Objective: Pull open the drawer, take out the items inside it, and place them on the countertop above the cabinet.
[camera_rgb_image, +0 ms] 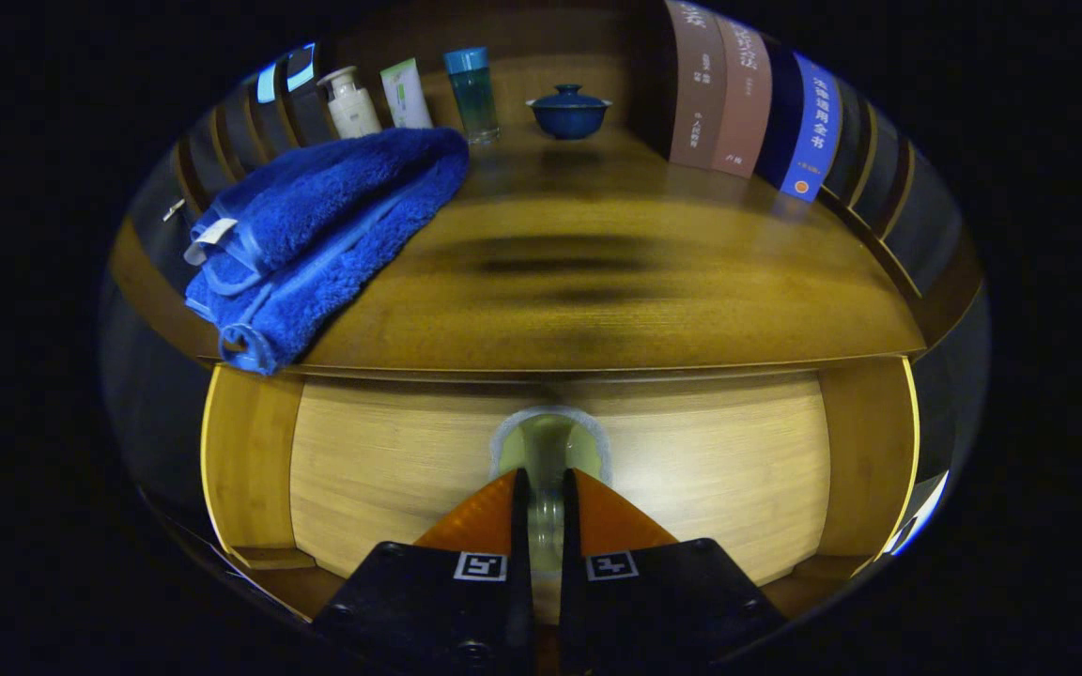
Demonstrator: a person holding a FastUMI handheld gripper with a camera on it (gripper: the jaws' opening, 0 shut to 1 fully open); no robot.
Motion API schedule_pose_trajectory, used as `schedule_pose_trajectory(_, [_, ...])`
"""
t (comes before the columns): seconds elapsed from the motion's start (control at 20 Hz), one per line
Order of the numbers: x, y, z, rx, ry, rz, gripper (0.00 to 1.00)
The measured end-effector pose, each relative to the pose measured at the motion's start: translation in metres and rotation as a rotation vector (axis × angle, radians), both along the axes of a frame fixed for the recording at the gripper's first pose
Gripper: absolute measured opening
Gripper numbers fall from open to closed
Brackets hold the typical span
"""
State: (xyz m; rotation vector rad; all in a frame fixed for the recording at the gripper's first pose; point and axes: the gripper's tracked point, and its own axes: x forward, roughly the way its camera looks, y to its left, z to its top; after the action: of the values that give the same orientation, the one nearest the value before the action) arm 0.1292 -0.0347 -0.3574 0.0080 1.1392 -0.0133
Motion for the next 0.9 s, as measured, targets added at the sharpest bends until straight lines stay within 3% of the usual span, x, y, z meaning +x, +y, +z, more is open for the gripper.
schedule_pose_trajectory(0.45, [-0.032,0.003,0.116,0.043,-0.295,0.016,0.15])
schedule_pose_trajectory(0.6, [-0.012,0.005,0.154,0.051,-0.391,0.017,0.15])
schedule_pose_trajectory(0.9, [0.052,0.0,0.164,0.061,-0.429,-0.004,0.15])
